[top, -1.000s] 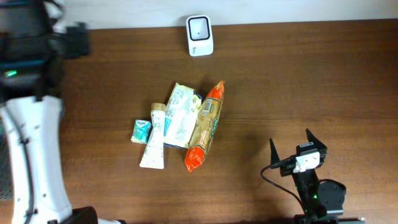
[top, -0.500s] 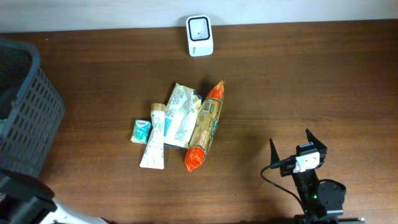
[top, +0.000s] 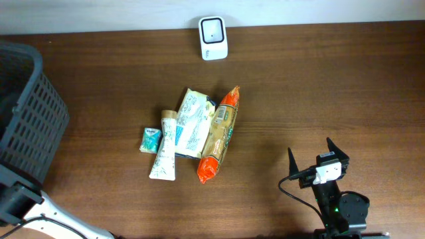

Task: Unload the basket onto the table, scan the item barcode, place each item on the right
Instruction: 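Grasp the light green wipes pack from the basket with the left gripper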

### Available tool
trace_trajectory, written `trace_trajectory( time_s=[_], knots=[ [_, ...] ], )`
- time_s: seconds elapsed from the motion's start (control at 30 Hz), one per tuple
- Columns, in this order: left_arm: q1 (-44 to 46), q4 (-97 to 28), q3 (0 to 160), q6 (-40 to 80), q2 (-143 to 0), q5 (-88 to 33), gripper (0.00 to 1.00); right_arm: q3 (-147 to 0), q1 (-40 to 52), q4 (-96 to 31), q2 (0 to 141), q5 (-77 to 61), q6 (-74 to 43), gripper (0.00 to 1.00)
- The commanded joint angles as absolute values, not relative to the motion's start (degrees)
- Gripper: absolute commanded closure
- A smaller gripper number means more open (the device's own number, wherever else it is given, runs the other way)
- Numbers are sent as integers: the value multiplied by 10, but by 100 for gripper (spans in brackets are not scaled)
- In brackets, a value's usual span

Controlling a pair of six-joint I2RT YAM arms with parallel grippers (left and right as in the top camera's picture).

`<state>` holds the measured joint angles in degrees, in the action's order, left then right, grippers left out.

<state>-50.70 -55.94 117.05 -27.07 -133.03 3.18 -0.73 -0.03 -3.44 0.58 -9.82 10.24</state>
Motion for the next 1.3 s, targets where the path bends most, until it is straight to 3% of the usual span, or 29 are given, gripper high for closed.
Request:
trace_trajectory(
  time_s=[0.0, 0.13, 0.17, 0.23, 0.27, 0.33, 0.37, 0.5, 0.7, 0.8, 0.93, 1.1, 1.27],
  knots=[
    [-507, -547, 1171, -299, -1354, 23, 10, -3, -4, -36, 2, -101, 96, 1],
    [-506, -548, 1171, -309, -1382, 23, 12, -3, -4, -36, 2, -101, 96, 1],
    [-506, -554, 1171, -309, -1389, 23, 20, -3, -4, -36, 2, -101, 96, 1],
    [-506, -558, 1171, -309, -1391, 23, 55, -3, -4, -36, 2, -101, 96, 1],
    [-506, -559, 1171, -305, -1391, 23, 58, -3, -4, -36, 2, -101, 96, 2],
    [-506, -568, 1171, -293, -1391, 23, 93, -3, -4, -36, 2, -101, 96, 1],
    [-506, -574, 1172, -292, -1391, 23, 100, -3, -4, -36, 2, -101, 96, 1],
    [-487, -618, 1212, -217, -1361, 0, 100, -3, -4, -36, 2, -101, 96, 1],
    [-417, -616, 1340, -60, -1140, -82, 100, -3, -4, -36, 2, -101, 96, 1],
    [-304, -620, 1352, -47, -1000, -110, 100, -3, -4, -36, 2, -101, 96, 1],
    [-119, -723, 1338, -48, -993, -107, 100, -3, -4, -36, 2, -101, 96, 1],
    [18, -756, 1142, -22, -1066, -48, 100, -3, -4, -36, 2, -101, 96, 1],
    [28, -595, 861, 24, -1073, 6, 100, -3, -4, -36, 2, -101, 96, 1]
  ],
)
